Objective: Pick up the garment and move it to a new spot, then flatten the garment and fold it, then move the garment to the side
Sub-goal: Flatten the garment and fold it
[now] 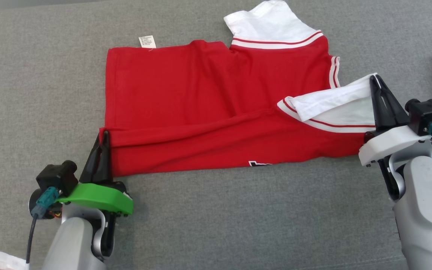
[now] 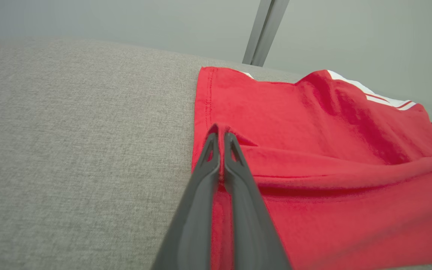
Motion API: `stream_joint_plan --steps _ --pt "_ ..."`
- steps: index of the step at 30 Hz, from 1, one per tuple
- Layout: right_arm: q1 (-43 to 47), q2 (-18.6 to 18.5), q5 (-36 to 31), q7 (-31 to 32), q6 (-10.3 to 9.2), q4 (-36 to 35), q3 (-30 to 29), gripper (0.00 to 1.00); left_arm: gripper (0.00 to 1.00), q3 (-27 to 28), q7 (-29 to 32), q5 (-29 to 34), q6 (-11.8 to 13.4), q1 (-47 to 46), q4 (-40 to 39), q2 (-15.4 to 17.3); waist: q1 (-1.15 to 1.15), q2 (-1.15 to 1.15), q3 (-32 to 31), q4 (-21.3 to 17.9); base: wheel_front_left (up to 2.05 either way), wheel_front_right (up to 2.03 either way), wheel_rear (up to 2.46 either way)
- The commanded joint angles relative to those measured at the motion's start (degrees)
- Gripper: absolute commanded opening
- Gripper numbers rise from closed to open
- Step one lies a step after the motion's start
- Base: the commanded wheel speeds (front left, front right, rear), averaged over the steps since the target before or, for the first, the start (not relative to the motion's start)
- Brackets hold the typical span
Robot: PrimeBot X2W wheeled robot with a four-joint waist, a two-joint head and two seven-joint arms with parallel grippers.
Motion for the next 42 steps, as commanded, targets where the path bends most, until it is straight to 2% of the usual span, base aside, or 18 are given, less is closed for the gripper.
stream_joint_plan --steps 1,7,15,23,27,28,29,30,36,42 --pt "-0.4 0.2 -0.5 -0.2 -0.12 0.0 -0.4 1.0 1.0 0.8 0.0 -0.1 0.1 -1.0 -0.5 0.1 0.0 0.0 0.5 0.1 0.0 0.0 0.0" --pt "3.7 1.2 -1.6 -0.2 -0.12 -4.3 -1.7 1.0 1.0 2.9 0.0 0.9 0.1 2.0 -2.4 -1.1 0.0 0.0 0.5 0.2 0.0 0.0 0.0" --pt "12.6 2.6 -1.0 -0.2 -0.12 -7.4 -2.9 1.0 1.0 1.1 0.0 0.7 0.1 5.6 -0.9 -1.4 0.0 0.0 0.6 -0.1 0.0 0.0 0.0" --pt "12.9 3.4 -3.2 -0.2 -0.12 -2.5 -4.3 1.0 1.0 0.4 0.1 0.7 0.1 3.6 5.6 -0.6 0.0 0.0 2.0 -0.2 0.0 0.0 0.0" --pt "11.4 3.8 -4.2 0.3 -0.12 3.3 -3.7 1.0 1.0 -2.2 0.6 0.0 0.1 2.9 11.2 -0.6 0.0 0.0 2.1 -0.1 0.0 0.0 0.0" --pt "11.0 3.9 -4.1 0.6 -0.12 4.9 -3.4 0.82 0.6 -3.1 0.7 -0.6 0.1 2.7 12.5 -0.6 0.0 0.0 2.1 0.1 0.0 0.0 0.0" --pt "10.7 3.9 -3.7 0.7 -0.12 6.0 -3.4 0.46 0.41 -3.8 0.8 -1.3 0.1 2.6 13.5 -0.6 0.0 0.0 2.0 0.2 0.0 0.0 0.0" --pt "10.3 4.0 -3.2 0.7 -0.11 7.2 -3.3 0.0 0.0 -4.9 0.9 -2.0 0.1 2.5 14.8 -0.7 0.0 0.0 1.9 0.3 0.0 0.0 0.0" --pt "9.1 4.0 -0.5 0.3 -0.12 9.9 -3.3 0.0 0.0 -10.2 0.9 -7.0 0.1 1.2 16.3 0.4 0.0 0.0 0.9 0.9 0.0 0.0 0.0" --pt "6.0 3.4 1.2 -0.1 -0.12 5.4 -3.0 0.0 0.0 -7.0 0.0 -7.2 0.1 -1.0 8.0 2.3 0.0 0.0 -1.3 1.0 0.0 0.0 0.0"
